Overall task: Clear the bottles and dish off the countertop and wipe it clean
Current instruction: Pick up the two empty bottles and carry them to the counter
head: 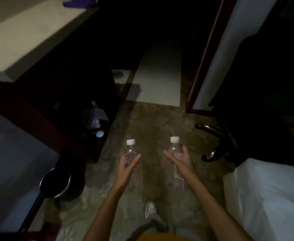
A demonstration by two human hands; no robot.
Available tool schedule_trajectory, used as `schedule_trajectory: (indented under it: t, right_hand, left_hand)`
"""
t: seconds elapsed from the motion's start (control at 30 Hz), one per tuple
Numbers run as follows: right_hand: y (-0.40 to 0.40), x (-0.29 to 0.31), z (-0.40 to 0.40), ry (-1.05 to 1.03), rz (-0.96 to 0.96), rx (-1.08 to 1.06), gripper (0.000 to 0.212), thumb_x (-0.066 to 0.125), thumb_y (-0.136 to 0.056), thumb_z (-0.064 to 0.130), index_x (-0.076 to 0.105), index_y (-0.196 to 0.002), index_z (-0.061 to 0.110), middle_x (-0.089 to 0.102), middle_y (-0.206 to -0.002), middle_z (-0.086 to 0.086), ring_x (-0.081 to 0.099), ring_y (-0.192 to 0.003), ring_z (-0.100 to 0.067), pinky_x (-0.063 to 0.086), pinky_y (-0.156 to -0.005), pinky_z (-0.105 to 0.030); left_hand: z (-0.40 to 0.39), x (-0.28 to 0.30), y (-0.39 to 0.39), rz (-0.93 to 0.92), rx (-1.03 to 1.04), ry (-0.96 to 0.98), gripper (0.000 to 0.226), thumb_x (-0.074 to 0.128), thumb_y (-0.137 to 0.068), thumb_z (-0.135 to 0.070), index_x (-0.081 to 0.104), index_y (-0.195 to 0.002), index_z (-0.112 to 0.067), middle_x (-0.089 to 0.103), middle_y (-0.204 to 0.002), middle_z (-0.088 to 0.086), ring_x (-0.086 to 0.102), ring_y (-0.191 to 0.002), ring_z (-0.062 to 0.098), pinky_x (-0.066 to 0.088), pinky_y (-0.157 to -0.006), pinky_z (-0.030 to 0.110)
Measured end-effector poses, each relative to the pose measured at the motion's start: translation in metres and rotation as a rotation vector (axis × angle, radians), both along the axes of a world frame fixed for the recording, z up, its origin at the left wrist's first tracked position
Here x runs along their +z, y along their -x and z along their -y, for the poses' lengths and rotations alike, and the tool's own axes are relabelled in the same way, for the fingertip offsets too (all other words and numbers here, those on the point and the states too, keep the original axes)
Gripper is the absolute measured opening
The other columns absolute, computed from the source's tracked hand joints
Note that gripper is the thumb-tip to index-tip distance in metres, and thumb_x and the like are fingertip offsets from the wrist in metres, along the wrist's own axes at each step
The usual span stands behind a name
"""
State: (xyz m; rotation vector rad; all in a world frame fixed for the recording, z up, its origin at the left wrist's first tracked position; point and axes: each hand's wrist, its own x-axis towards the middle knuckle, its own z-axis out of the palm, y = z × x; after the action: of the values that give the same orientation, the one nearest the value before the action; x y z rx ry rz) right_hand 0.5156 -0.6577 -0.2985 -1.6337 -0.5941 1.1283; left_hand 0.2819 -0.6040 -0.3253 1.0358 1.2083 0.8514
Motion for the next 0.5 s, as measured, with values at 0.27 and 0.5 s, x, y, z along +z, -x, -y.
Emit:
schedule_trajectory:
  t: [0.27,0.5]
  right_hand:
    - [-0.042,0.026,-0.196,-0.066,0.019,0.053,0.077,0.096,-0.065,0.041,0.057,-0.127,0.018,0.074,-0.115,-0.011,0.075,-0.104,-0.03,0.061,-0.09,-0.044]
    - [-0.066,0.018,-0.39,-0.068,0.0,0.19,0.133,0.092,-0.044,0.072,0.038,-0.153,0.017,0.064,-0.135,-0.008,0.067,-0.119,-0.025,0.056,-0.102,-0.05]
  left_hand:
    - [-0.185,0.027,-0.045,0.051,0.066,-0.044,0.064,0.088,-0.072,-0.056,0.066,-0.119,-0.019,0.076,-0.112,0.012,0.075,-0.103,0.03,0.059,-0.089,0.041]
    - [-0.346,0.029,-0.068,0.053,0.185,-0.071,0.056,0.086,-0.078,-0.05,0.066,-0.117,-0.015,0.075,-0.11,0.011,0.074,-0.1,0.023,0.06,-0.084,0.032]
